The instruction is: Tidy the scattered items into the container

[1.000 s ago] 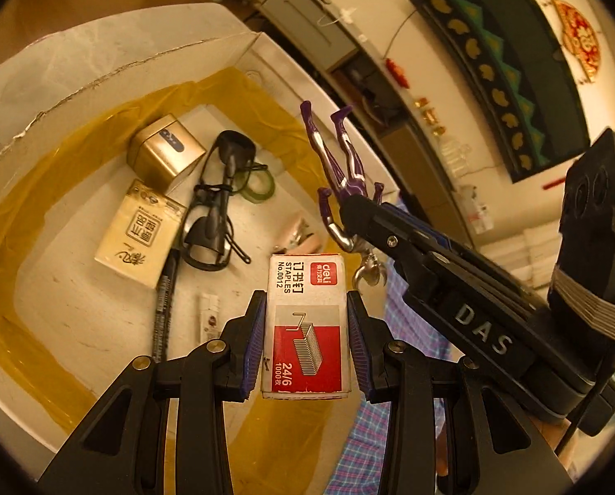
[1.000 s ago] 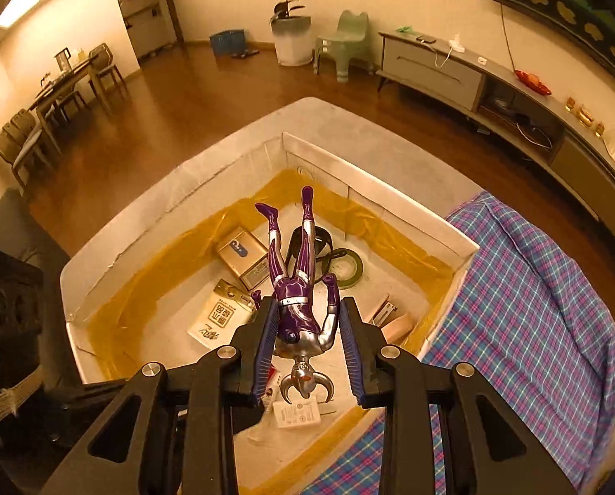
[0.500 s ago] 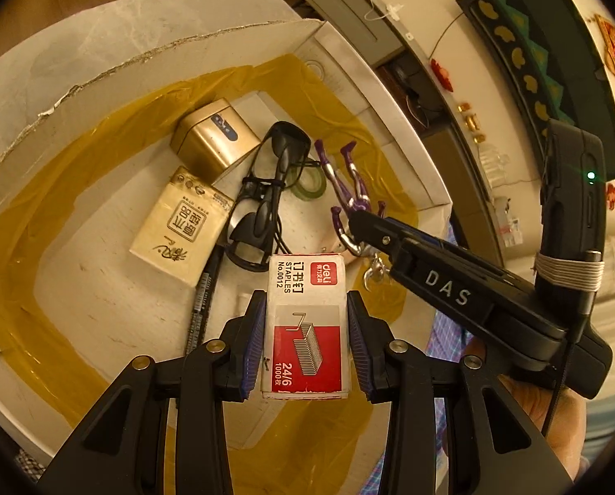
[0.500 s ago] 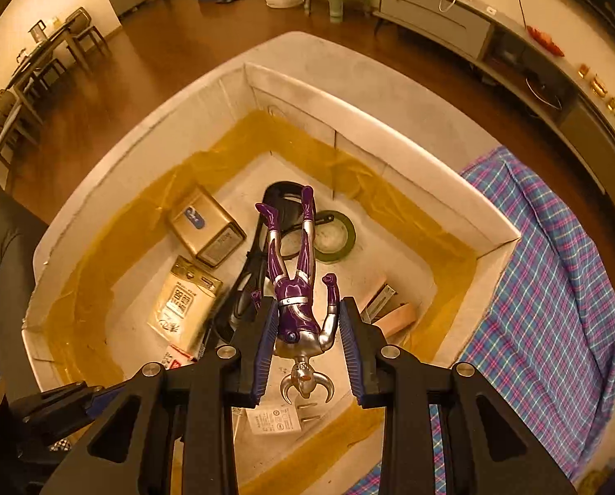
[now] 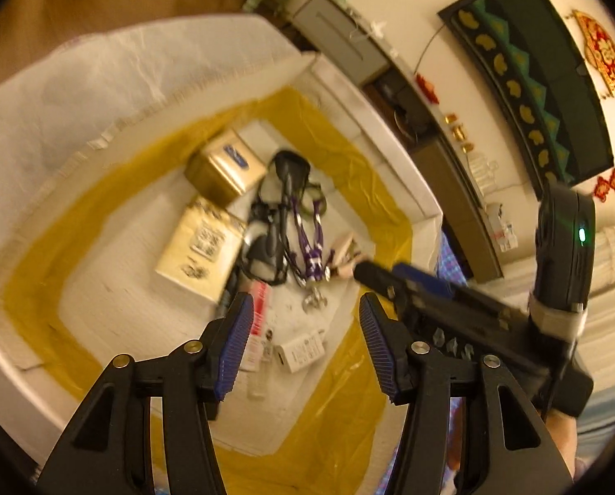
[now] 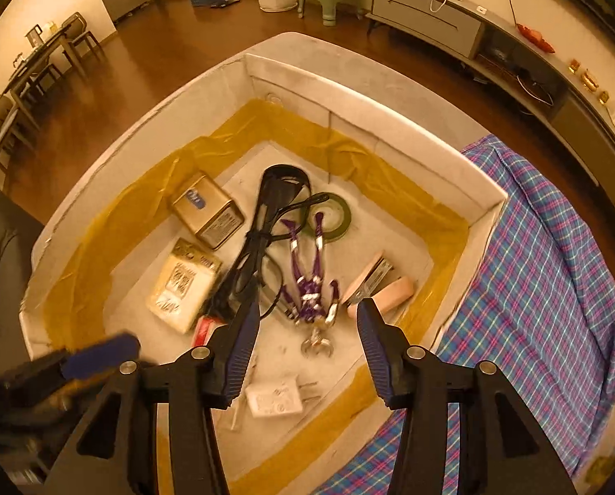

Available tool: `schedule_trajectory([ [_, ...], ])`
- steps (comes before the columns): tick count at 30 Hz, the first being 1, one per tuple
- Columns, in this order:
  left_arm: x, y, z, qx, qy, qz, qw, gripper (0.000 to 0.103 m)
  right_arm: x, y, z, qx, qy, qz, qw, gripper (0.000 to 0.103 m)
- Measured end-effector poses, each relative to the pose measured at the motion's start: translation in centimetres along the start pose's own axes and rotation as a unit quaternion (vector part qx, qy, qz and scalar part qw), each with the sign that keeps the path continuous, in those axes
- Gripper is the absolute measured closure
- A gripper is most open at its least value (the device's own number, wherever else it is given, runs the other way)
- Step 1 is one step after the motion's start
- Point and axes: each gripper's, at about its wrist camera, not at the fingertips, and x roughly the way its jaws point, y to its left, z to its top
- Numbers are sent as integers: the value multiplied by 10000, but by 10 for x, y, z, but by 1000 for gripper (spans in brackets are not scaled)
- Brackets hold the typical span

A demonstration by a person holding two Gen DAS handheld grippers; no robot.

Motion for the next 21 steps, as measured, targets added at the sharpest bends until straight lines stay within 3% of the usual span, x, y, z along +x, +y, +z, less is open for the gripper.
schedule_trajectory([
  [4, -12, -14, -5, 456, -424, 307, 9976, 46, -13, 6, -14, 68, -179, 269, 9995, 43],
  [7, -23, -23, -12, 905, -848, 679, 9900, 46, -30, 7, -28, 157, -471, 301, 9983, 43],
  [11, -37, -27, -24, 1215, -1286, 900, 9801, 46, -57, 12, -51, 119, -881, 246, 9957, 39],
  [14, -42, -28, -36, 1405, -1426, 965, 9750, 46, -76, 29, -73, -382, -1009, 43, 9942, 37],
  [18, -40, -23, -53, 1604, -1279, 926, 9743, 46, -88, 61, -104, -1397, -851, -278, 9861, 37],
  [21, -42, -17, -62, 1718, -1329, 914, 9718, 46, -92, 72, -120, -1690, -705, -226, 9828, 37],
])
